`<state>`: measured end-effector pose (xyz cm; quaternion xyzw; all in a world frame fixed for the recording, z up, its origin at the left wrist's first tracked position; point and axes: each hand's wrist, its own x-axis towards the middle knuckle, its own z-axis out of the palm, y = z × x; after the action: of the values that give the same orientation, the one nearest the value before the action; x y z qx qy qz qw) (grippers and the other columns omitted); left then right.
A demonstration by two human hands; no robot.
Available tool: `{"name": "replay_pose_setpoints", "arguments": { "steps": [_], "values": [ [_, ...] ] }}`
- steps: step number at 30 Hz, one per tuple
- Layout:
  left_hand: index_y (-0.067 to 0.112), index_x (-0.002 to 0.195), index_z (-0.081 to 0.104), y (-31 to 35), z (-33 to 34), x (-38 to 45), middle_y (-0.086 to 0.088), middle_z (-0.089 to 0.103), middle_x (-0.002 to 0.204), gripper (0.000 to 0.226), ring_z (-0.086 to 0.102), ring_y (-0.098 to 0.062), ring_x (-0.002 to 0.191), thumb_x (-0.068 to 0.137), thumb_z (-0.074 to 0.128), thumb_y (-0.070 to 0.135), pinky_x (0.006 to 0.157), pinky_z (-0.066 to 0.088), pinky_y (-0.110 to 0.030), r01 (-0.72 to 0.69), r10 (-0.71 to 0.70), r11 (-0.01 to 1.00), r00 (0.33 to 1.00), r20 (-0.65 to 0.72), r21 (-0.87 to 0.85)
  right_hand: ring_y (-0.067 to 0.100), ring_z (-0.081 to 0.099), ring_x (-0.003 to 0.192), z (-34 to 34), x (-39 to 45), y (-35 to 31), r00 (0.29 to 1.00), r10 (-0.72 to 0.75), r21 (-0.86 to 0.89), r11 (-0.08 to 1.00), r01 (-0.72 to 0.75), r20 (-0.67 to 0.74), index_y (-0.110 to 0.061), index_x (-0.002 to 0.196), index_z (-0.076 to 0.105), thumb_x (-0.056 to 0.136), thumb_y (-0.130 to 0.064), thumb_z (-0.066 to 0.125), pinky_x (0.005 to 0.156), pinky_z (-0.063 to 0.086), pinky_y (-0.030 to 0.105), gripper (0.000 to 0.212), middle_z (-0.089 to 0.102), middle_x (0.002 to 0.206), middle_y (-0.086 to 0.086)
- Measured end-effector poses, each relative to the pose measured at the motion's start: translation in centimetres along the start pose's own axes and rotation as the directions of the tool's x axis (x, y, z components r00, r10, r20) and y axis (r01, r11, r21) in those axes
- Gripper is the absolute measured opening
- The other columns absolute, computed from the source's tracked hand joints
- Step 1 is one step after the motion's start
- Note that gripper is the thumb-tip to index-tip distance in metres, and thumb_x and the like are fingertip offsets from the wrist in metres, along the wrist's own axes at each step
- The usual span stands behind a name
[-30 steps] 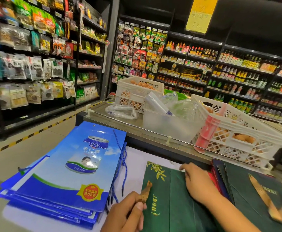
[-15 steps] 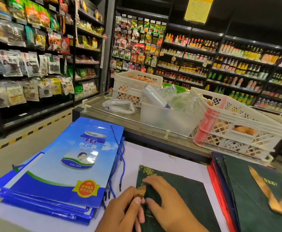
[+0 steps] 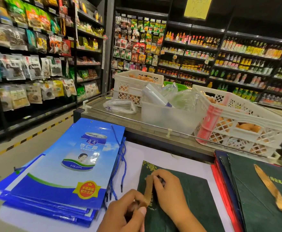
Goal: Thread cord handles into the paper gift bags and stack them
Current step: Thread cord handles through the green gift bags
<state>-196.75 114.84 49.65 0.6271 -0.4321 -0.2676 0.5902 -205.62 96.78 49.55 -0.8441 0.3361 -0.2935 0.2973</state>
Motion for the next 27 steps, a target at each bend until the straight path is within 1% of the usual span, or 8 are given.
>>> {"name": "replay_pose_setpoints", "arguments": {
  "steps": [7,9,12,14,17,21,24,27],
  "values": [
    [0.036,0.083,0.07,-0.4,0.0,0.4,-0.001,0.053,0.053,0.003,0.054,-0.011,0.053,0.081,0.069,0.037,0.059,0.046,-0.026,0.057,-0.06,0.996,0.997,-0.041,-0.066,0.01,0.067,0.082,-1.2,0.1,0.1,0.991,0.106,0.234,0.969,-0.085,-0.079,-0.04,0.096,0.073,0.096,0.002,0.06,0.076,0.06,0.03,0.044,0.069,0.091,-0.015],
    [0.036,0.083,0.071,-0.5,0.1,0.5,-0.002,0.055,0.054,0.002,0.056,-0.012,0.054,0.084,0.071,0.034,0.06,0.047,-0.027,0.078,-0.08,0.995,0.995,-0.052,-0.055,0.016,0.066,0.081,-2.0,-0.7,-0.6,0.999,-0.017,0.297,0.955,0.007,0.032,-0.042,0.104,0.074,0.088,0.015,0.056,0.072,0.059,0.033,0.062,0.068,0.099,-0.014],
    [0.036,0.082,0.07,-0.7,0.0,0.6,-0.002,0.057,0.054,0.019,0.057,-0.013,0.054,0.094,0.073,0.021,0.06,0.049,-0.027,0.102,-0.103,0.995,0.993,-0.059,-0.017,0.018,0.068,0.115,-3.4,-1.8,-1.8,0.936,-0.207,0.433,0.899,0.066,0.286,-0.024,0.108,0.08,0.073,0.021,0.049,0.091,0.057,0.029,0.065,0.072,0.121,-0.004],
    [0.038,0.082,0.07,-0.8,-0.1,0.7,-0.001,0.058,0.055,0.022,0.057,-0.012,0.055,0.093,0.074,0.021,0.06,0.05,-0.027,0.116,-0.114,0.993,0.99,-0.081,0.022,0.013,0.071,0.098,-3.8,-2.3,-2.6,0.866,-0.201,0.489,0.87,-0.056,0.457,-0.017,0.112,0.079,0.077,0.015,0.053,0.079,0.056,0.023,0.054,0.074,0.117,0.004],
    [0.039,0.08,0.071,-0.9,-0.1,0.8,0.001,0.055,0.053,0.02,0.053,-0.011,0.055,0.09,0.077,0.023,0.058,0.045,-0.026,0.116,-0.11,0.991,0.989,-0.099,0.061,0.019,0.071,0.087,-3.7,-2.7,-2.8,0.802,-0.196,0.475,0.872,-0.121,0.564,-0.017,0.116,0.073,0.089,-0.009,0.074,0.078,0.058,0.038,0.028,0.074,0.114,0.008],
    [0.036,0.079,0.072,-0.6,0.0,0.6,0.001,0.055,0.053,0.019,0.054,-0.008,0.054,0.09,0.079,0.022,0.057,0.046,-0.022,0.097,-0.095,0.993,0.995,-0.039,0.063,0.021,0.066,0.079,-4.4,-2.2,-2.0,0.862,-0.12,0.285,0.958,-0.029,0.492,-0.025,0.088,0.077,0.082,-0.034,0.084,0.082,0.057,0.05,0.014,0.075,0.089,0.008],
    [0.028,0.079,0.074,-0.4,-0.1,0.5,-0.001,0.055,0.054,0.008,0.055,-0.013,0.055,0.084,0.081,0.026,0.059,0.047,-0.026,0.09,-0.09,0.996,0.996,-0.012,0.005,0.012,0.057,0.059,-5.0,-2.1,-1.6,0.922,-0.108,0.399,0.916,-0.054,0.373,-0.021,0.079,0.074,0.088,-0.015,0.079,0.056,0.048,0.031,0.013,0.068,0.072,0.004],
    [0.027,0.08,0.076,-0.1,0.0,0.3,-0.002,0.056,0.055,0.01,0.057,-0.015,0.056,0.079,0.077,0.036,0.061,0.049,-0.03,0.096,-0.097,0.995,0.995,-0.024,-0.01,0.019,0.043,0.047,-4.8,-1.8,-1.2,0.983,0.007,0.535,0.838,-0.107,0.185,-0.018,0.078,0.071,0.094,-0.007,0.073,0.048,0.036,0.028,0.02,0.062,0.067,0.006]
  ]
}}
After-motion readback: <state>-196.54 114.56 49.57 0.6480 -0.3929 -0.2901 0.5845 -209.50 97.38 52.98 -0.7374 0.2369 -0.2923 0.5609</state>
